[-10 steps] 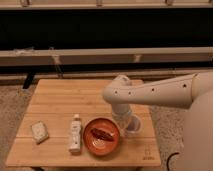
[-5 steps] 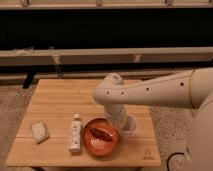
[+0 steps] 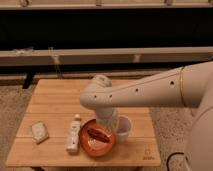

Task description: Place the ceramic cup in the ceramic bowl

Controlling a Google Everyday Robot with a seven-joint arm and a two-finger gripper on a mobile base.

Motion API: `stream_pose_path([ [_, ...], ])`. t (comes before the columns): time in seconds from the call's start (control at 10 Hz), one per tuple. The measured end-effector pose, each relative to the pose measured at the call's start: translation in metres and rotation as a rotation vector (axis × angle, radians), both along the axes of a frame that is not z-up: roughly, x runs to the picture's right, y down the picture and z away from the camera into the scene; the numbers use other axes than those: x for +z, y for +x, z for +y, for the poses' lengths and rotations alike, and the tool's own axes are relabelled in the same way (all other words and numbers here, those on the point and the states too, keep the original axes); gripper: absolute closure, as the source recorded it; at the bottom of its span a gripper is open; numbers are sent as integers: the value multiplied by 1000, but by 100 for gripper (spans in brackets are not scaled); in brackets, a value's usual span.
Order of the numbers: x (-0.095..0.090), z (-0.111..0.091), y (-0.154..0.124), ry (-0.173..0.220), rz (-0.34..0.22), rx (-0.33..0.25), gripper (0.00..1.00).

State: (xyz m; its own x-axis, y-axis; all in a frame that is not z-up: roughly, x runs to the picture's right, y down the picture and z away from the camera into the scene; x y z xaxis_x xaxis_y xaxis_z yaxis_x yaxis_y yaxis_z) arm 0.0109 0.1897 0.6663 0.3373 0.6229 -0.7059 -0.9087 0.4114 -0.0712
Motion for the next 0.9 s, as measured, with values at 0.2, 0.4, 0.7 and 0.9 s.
stream_pose_path([
  [0.2, -3, 1, -19, -9, -14, -38, 100],
  [0.4, -7, 5, -28, -24, -29, -80, 100],
  [0.7, -25, 9, -47, -43, -56, -140, 100],
  [0.9, -30, 6, -64, -53, -70, -172, 100],
])
